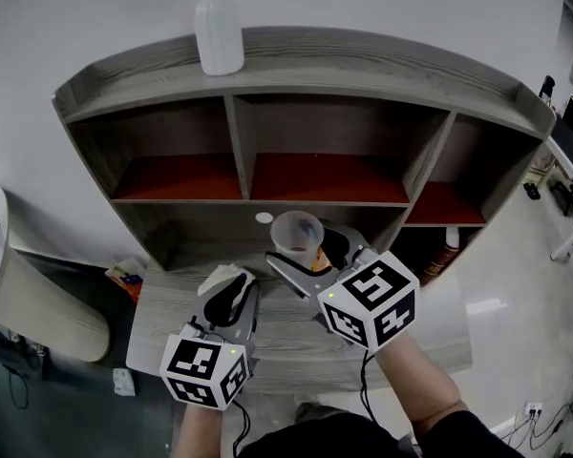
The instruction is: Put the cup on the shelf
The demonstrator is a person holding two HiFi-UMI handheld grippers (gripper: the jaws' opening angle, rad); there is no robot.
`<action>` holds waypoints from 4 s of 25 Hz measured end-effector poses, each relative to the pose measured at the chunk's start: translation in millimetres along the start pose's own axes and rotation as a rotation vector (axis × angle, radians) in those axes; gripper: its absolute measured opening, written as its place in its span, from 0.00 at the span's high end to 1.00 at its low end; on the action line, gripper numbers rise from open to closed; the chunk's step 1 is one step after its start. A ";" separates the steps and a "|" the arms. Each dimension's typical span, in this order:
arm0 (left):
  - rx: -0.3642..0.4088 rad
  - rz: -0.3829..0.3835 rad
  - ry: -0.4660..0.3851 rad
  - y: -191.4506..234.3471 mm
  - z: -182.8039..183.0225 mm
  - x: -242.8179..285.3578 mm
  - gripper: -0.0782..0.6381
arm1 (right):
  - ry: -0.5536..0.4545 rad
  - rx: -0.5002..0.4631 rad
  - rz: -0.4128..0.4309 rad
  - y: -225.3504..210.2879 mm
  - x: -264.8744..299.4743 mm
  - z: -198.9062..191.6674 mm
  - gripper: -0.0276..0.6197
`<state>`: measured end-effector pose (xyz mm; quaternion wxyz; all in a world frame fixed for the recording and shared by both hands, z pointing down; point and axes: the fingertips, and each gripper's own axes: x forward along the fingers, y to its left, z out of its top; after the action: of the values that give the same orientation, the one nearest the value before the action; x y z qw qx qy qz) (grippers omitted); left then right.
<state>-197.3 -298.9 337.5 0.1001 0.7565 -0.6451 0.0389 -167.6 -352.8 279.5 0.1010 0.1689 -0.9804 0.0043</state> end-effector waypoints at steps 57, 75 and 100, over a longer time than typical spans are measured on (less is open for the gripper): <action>-0.025 -0.048 -0.075 16.3 28.3 42.0 0.79 | 0.000 -0.036 -0.388 -103.1 31.9 11.5 0.40; -0.033 -0.043 -0.055 17.7 17.5 38.5 0.79 | -0.024 -0.025 -0.389 -96.9 41.7 8.5 0.68; -0.076 -0.120 -0.102 -9.4 9.3 12.0 0.90 | -0.086 0.069 -0.384 -42.9 -21.1 -30.9 0.87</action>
<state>-186.7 -311.0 329.8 0.0980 0.7904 -0.6040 -0.0302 -127.8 -384.9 304.5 0.0520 0.3561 -0.9329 0.0114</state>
